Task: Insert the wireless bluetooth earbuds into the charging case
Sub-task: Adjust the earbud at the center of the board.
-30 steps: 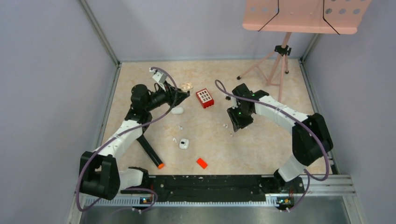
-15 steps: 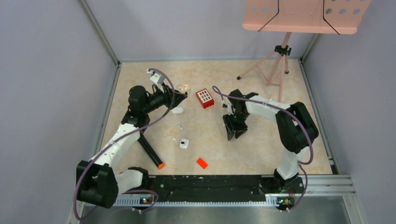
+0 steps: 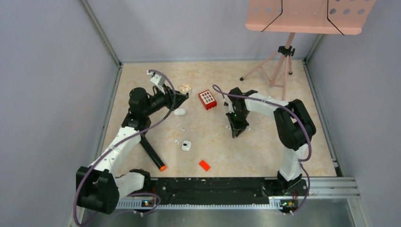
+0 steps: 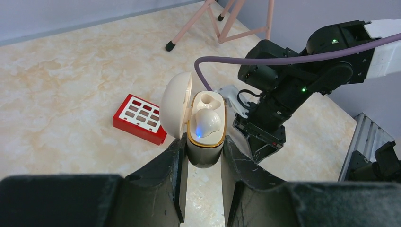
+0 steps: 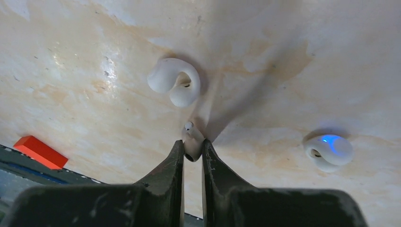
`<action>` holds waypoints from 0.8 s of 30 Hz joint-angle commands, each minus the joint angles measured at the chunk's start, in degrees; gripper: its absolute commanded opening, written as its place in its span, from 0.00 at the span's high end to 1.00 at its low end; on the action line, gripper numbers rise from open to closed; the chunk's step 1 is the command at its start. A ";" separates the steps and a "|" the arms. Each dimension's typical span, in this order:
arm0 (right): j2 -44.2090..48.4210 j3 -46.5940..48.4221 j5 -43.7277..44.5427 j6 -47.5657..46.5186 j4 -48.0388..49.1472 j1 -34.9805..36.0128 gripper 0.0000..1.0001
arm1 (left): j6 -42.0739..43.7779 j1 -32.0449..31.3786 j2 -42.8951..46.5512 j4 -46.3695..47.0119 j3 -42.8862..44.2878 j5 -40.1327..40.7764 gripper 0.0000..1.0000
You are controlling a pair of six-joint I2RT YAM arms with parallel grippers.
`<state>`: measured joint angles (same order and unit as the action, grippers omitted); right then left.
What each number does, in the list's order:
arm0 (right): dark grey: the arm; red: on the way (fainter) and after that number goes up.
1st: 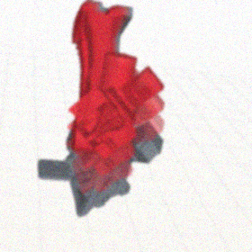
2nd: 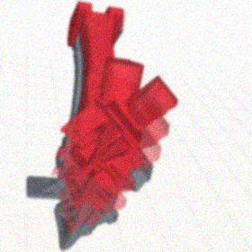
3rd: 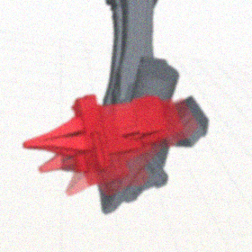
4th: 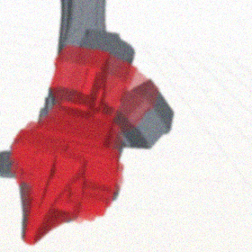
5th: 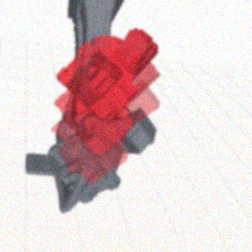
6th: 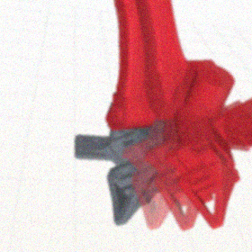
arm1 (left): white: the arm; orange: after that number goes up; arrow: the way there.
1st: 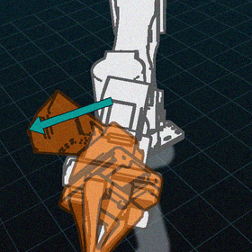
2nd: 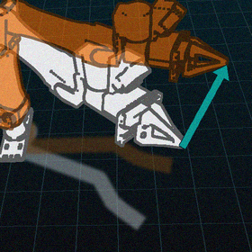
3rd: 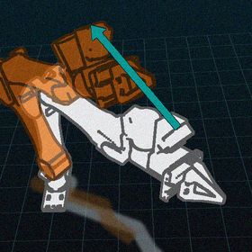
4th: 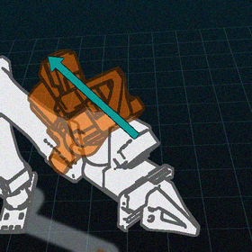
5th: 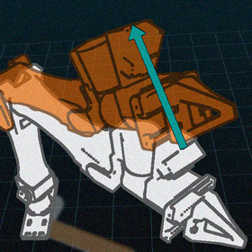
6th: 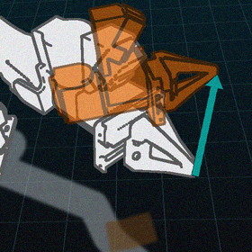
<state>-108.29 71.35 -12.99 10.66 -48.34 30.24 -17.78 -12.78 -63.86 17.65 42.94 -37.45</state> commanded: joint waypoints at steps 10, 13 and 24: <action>18.54 -7.07 2.61 -55.97 7.37 5.58 0.98 | 1.21 0.62 2.74 1.65 -0.90 2.55 1.00; 23.65 -12.91 0.43 -75.91 10.59 7.07 0.97 | 1.51 1.11 2.86 1.18 -0.99 2.60 1.00; 21.84 -17.26 1.03 -104.26 0.05 12.54 0.92 | 2.06 2.17 2.43 0.31 0.04 2.49 1.00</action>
<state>-84.23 51.75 -11.27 -84.23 -43.38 40.77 -16.53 -11.16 -62.61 16.36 42.19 -35.05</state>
